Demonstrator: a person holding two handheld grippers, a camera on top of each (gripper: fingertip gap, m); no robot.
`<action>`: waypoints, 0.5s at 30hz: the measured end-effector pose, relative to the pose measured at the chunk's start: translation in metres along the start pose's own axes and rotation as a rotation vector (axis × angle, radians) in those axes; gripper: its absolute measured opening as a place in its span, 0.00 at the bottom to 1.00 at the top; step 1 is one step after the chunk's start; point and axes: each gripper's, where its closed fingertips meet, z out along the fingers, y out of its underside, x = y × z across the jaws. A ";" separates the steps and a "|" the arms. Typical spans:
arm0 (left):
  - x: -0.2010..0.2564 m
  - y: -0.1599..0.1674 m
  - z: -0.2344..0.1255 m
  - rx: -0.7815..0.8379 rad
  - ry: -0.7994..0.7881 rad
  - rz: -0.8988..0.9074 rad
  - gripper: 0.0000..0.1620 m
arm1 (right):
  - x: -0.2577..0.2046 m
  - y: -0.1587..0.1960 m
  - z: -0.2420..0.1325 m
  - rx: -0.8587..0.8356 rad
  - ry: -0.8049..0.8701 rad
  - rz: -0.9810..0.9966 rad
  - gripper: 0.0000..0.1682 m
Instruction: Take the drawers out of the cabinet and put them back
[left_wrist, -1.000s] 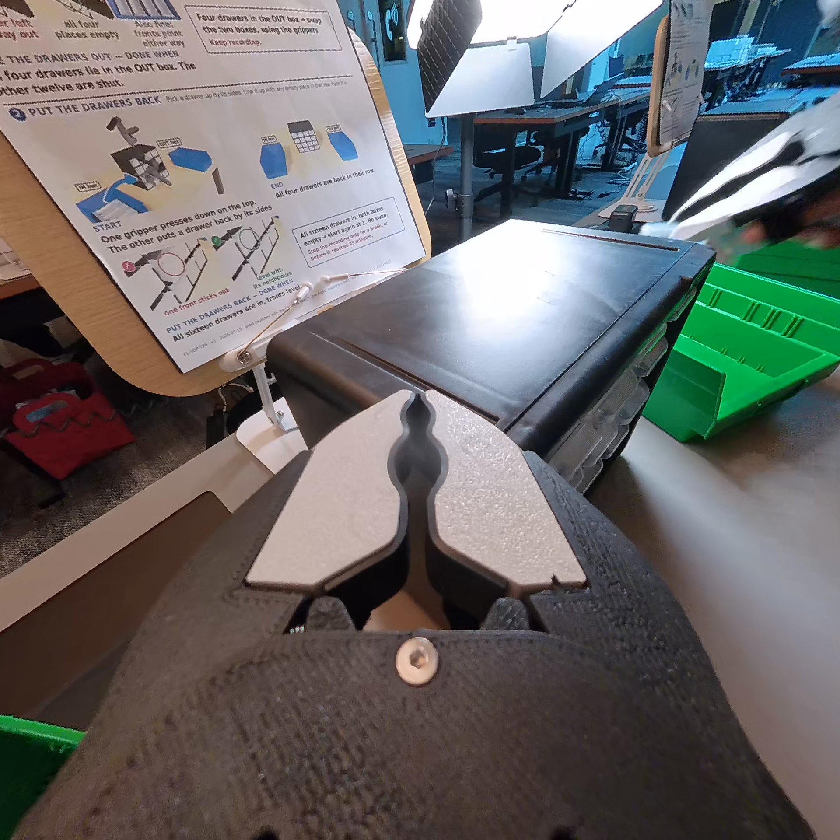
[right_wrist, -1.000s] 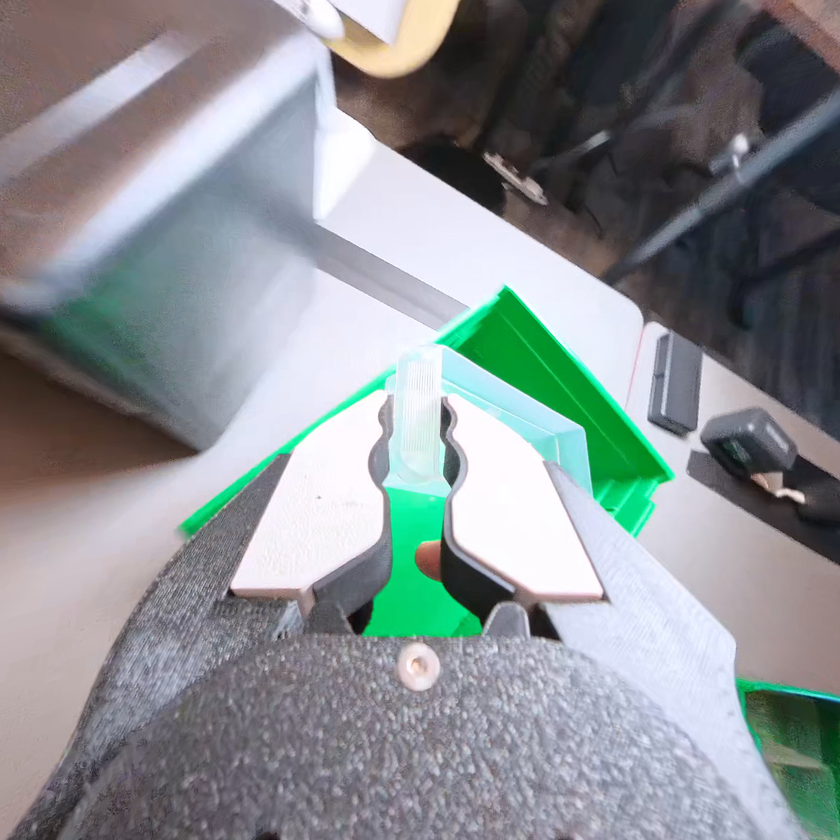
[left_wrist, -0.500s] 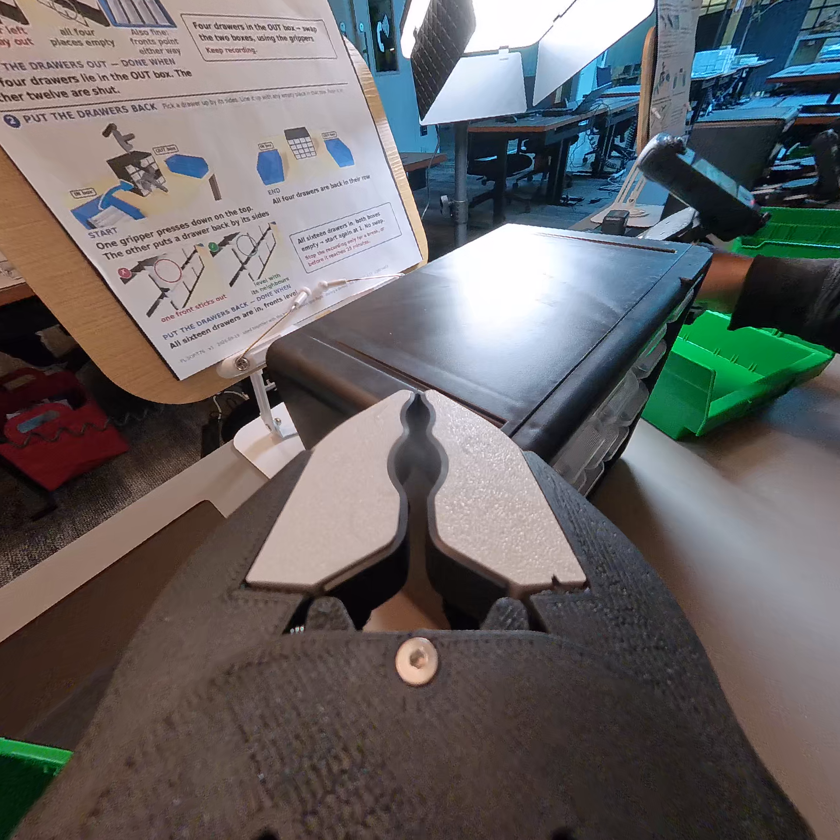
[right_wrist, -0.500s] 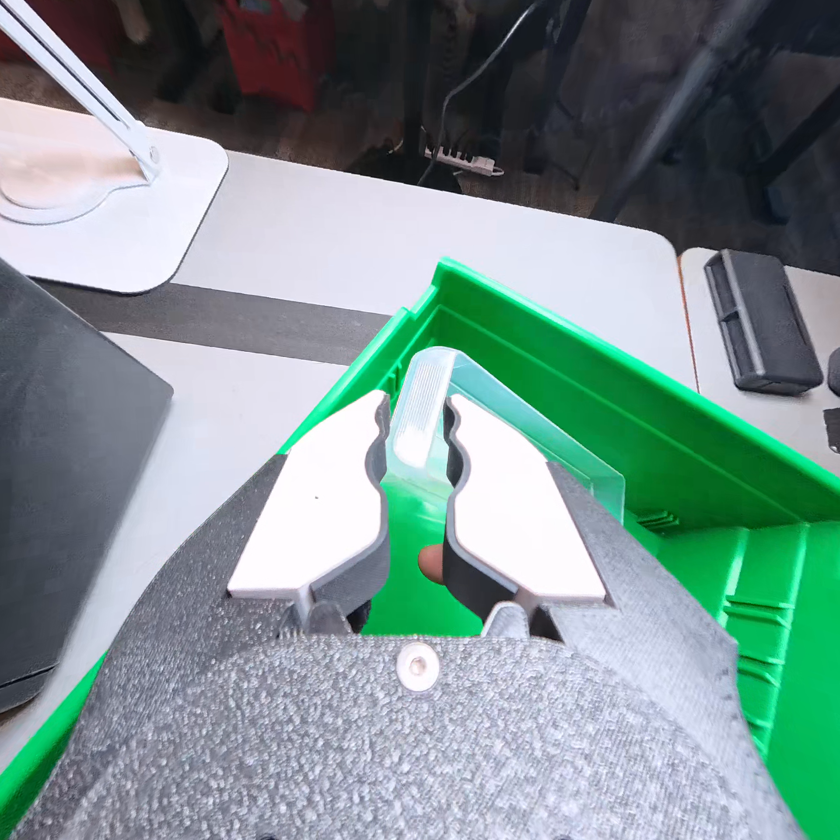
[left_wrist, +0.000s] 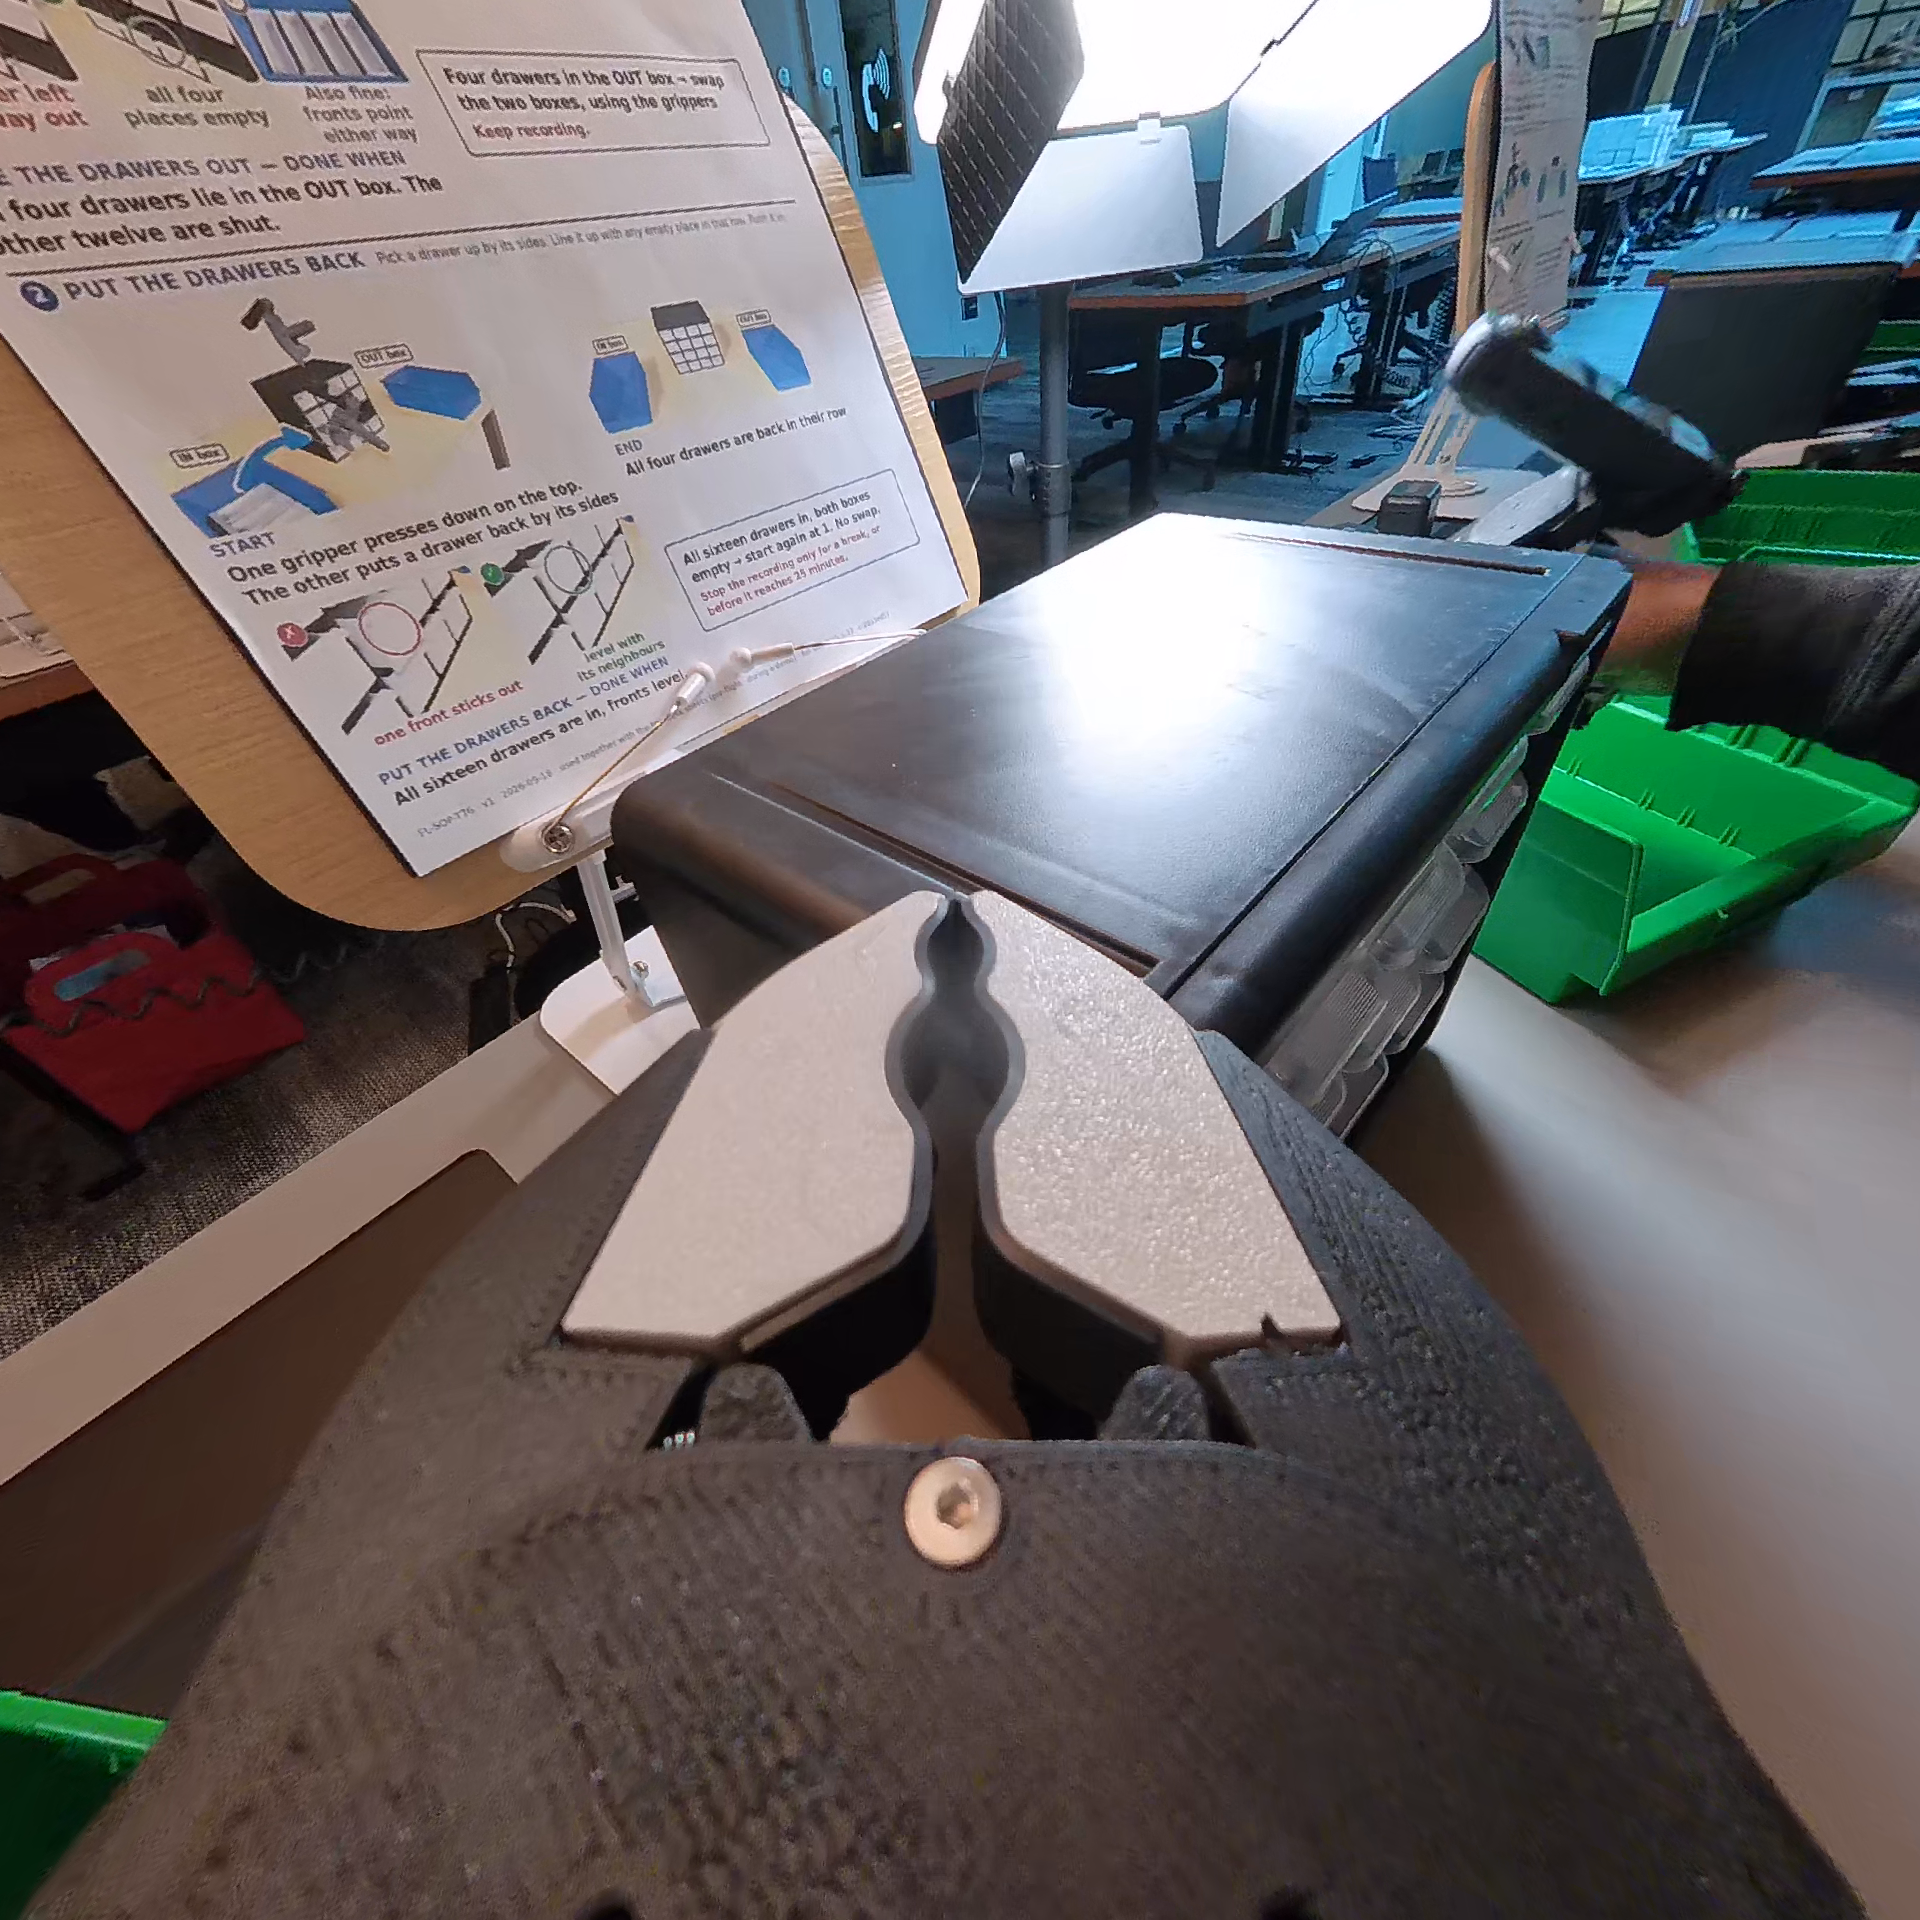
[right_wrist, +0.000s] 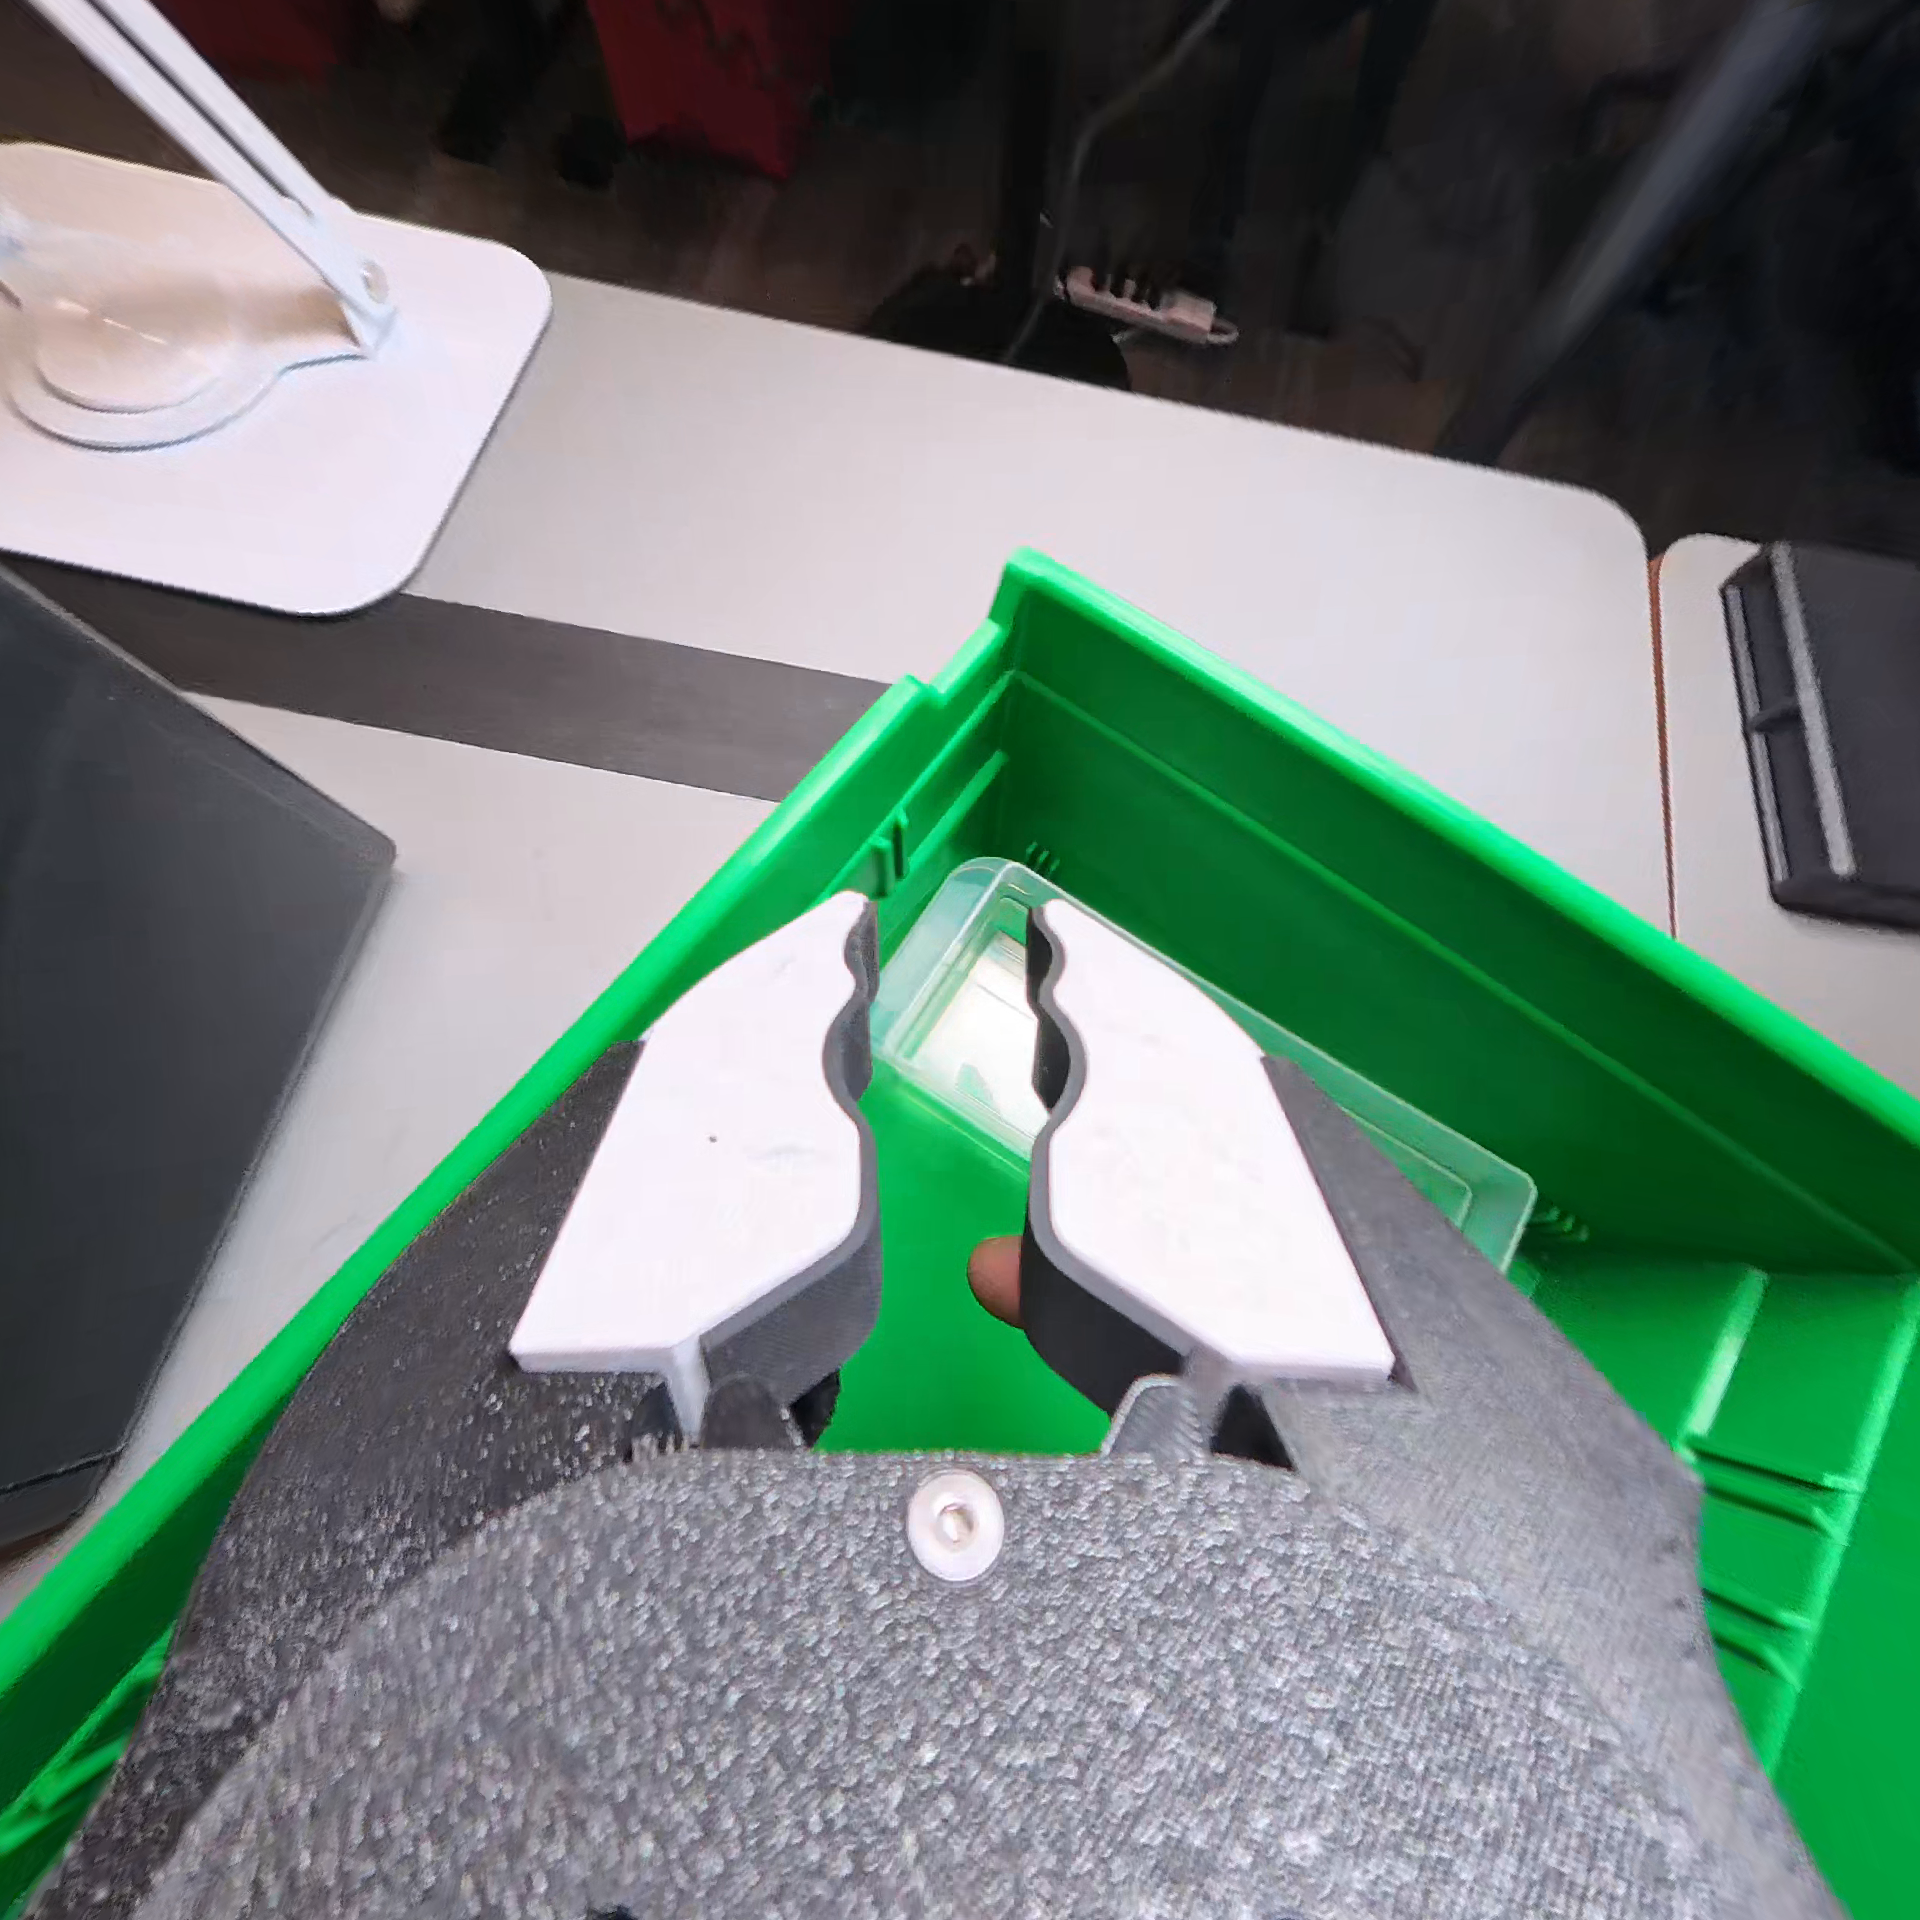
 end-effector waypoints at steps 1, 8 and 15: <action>0.000 0.000 0.000 0.001 0.001 0.000 0.00 | -0.004 -0.005 -0.007 0.029 -0.018 -0.018 0.16; 0.000 0.000 0.000 0.003 0.001 -0.003 0.00 | -0.099 -0.075 -0.134 0.587 -0.160 -0.210 0.13; 0.000 0.000 0.000 -0.001 -0.005 -0.003 0.00 | -0.240 -0.053 -0.196 0.732 -0.172 -0.680 0.13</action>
